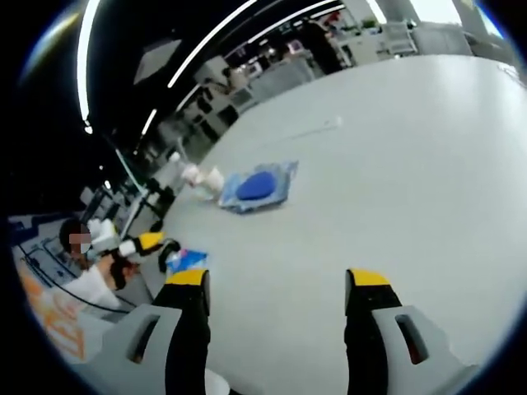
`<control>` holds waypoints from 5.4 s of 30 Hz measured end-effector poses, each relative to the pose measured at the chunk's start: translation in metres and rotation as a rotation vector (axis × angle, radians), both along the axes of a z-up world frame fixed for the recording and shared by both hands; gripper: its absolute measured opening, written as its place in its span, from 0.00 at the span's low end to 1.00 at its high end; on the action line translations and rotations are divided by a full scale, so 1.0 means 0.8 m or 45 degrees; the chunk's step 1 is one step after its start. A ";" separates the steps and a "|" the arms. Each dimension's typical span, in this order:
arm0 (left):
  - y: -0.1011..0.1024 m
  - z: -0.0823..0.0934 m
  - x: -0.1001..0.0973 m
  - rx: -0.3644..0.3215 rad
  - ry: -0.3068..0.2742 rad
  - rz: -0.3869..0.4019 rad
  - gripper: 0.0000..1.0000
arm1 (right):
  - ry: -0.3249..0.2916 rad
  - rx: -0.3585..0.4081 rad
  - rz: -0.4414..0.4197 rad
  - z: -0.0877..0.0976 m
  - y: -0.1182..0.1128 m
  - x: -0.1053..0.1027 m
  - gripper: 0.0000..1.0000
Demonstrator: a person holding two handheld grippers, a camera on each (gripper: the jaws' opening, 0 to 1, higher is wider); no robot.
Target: Arrange the tabletop items into an orderly group along one side of the table until the central work area is clear of visible clutter.
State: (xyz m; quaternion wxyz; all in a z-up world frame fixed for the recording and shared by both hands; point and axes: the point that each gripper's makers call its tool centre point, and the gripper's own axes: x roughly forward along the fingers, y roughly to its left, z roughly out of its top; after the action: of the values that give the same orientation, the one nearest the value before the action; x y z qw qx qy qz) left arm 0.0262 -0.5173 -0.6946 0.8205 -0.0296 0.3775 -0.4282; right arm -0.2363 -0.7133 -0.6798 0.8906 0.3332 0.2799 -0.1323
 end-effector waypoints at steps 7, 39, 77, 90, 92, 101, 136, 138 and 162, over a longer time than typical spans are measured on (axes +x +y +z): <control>0.005 -0.009 0.002 0.018 0.019 -0.001 0.93 | 0.025 0.000 0.039 -0.004 0.007 0.003 0.64; 0.034 -0.041 -0.028 0.061 0.098 -0.115 0.77 | 0.144 0.130 0.530 -0.046 0.113 0.114 0.62; 0.074 -0.088 -0.059 0.297 0.015 -0.272 0.11 | 0.320 -0.144 1.018 -0.113 0.216 0.197 0.24; 0.044 -0.063 -0.064 0.206 0.043 -0.308 0.00 | 0.265 0.062 0.698 -0.094 0.179 0.179 0.01; 0.032 -0.054 -0.069 0.194 0.025 -0.345 0.00 | 0.242 0.104 0.634 -0.088 0.169 0.173 0.00; -0.027 -0.030 -0.092 0.160 -0.014 -0.509 0.00 | 0.195 0.071 0.477 -0.065 0.118 0.143 0.00; -0.130 -0.006 -0.156 0.183 -0.053 -0.853 0.01 | 0.082 0.028 0.130 -0.015 0.019 0.071 0.00; -0.135 -0.005 -0.157 0.181 -0.054 -0.859 0.01 | 0.080 0.027 0.126 -0.014 0.015 0.070 0.00; -0.152 -0.003 -0.175 0.238 -0.112 -1.010 0.02 | 0.027 0.095 0.015 -0.008 0.005 0.047 0.00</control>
State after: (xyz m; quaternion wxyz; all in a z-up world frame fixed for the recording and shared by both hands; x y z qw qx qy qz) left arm -0.1140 -0.6389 -0.6967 0.6061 0.2111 0.3614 -0.6763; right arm -0.1984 -0.7092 -0.6863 0.8754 0.3630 0.2959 -0.1200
